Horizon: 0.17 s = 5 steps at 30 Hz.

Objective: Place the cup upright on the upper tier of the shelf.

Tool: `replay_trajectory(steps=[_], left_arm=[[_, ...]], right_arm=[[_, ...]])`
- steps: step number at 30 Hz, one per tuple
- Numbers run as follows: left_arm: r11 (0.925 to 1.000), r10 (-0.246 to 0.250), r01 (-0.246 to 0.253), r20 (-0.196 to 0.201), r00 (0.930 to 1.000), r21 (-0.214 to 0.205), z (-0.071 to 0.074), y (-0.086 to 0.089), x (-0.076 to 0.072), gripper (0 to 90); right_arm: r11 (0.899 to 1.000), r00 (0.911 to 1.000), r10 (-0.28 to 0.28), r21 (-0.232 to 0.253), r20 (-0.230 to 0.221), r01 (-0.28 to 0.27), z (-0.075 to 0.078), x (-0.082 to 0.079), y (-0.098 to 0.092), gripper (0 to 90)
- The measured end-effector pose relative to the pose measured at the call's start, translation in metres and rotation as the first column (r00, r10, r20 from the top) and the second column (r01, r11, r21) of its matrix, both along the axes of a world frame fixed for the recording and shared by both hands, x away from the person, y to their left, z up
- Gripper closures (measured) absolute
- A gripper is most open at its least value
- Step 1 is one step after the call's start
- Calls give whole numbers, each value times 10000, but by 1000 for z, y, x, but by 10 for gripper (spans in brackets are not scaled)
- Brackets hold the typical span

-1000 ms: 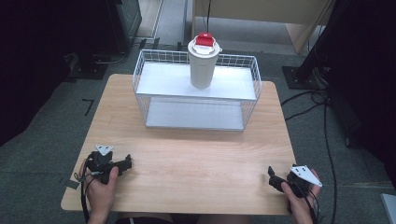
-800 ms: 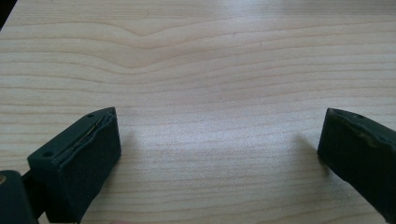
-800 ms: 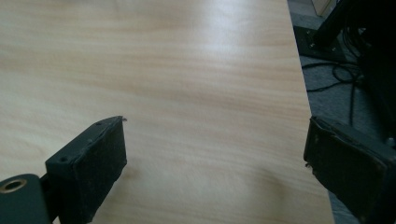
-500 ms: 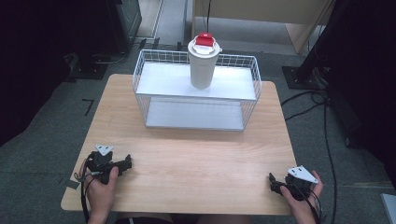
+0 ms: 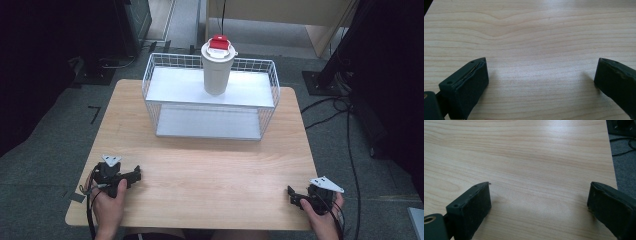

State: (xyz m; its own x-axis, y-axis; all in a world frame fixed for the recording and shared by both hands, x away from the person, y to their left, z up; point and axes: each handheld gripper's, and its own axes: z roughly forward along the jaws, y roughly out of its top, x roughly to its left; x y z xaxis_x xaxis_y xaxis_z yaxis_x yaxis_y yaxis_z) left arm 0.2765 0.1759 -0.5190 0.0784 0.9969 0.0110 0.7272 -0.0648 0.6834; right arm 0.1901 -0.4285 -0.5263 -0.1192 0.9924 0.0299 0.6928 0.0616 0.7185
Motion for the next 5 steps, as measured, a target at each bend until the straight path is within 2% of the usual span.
replay_trajectory(steps=[2, 5], left_arm=[[10000, 4, -4, 3, 10000, -5, 0, 0, 0, 0], [10000, 5, -5, 4, 10000, -8, 0, 0, 0, 0]], right_arm=[[9998, 9997, -197, -53, -121, 196, 0, 2, 0, 0], [9984, 9984, -555, -75, -126, 554, 0, 8, 3, 0]])
